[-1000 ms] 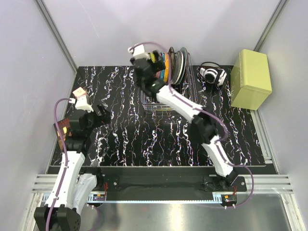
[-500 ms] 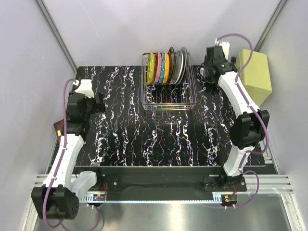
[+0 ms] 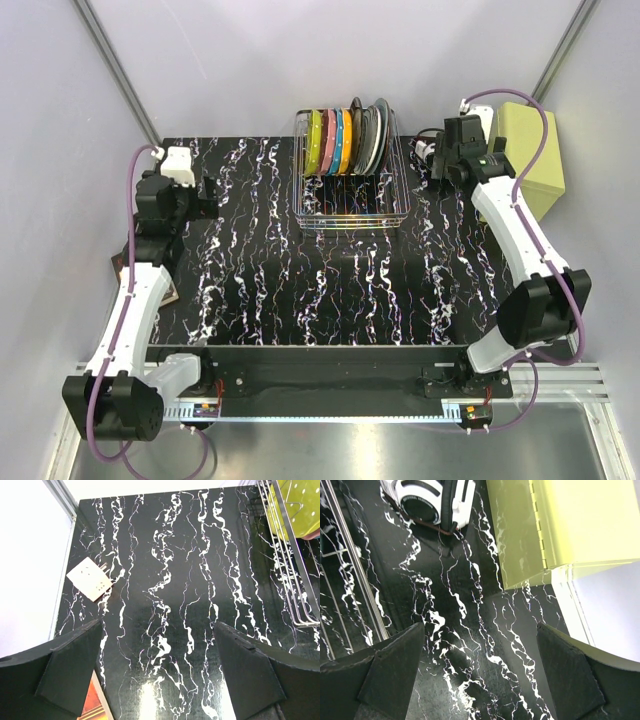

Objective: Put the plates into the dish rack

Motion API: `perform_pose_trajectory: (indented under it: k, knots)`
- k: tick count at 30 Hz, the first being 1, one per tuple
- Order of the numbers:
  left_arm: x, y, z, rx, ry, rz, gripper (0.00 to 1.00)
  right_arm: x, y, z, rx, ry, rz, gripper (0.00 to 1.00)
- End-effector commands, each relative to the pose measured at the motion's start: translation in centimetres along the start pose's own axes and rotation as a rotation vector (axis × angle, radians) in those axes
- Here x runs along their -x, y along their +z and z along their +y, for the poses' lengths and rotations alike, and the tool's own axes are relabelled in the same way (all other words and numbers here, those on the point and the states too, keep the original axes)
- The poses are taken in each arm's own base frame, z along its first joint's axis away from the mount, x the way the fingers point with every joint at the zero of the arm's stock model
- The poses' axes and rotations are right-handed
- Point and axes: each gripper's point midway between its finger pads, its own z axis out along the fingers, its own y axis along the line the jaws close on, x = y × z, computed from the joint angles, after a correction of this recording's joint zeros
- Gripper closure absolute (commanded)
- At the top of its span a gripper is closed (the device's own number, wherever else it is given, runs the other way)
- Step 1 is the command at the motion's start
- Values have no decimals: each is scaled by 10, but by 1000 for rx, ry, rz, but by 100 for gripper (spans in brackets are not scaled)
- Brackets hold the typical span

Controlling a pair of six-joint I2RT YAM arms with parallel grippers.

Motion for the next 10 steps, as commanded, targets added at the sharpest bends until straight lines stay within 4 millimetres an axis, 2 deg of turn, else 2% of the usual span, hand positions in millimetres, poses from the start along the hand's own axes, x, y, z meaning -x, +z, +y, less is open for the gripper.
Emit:
perform_pose_trajectory:
  k: [1, 6, 10]
  knots:
    - [33, -8, 2, -10, 25, -82, 1, 14, -8, -7, 5, 49, -54, 0]
    - [32, -9, 1, -11, 16, -82, 1, 7, -8, -9, 13, 55, -45, 0]
    - [31, -12, 1, -12, 0, -85, 1, 13, -14, -12, 18, 85, -63, 0]
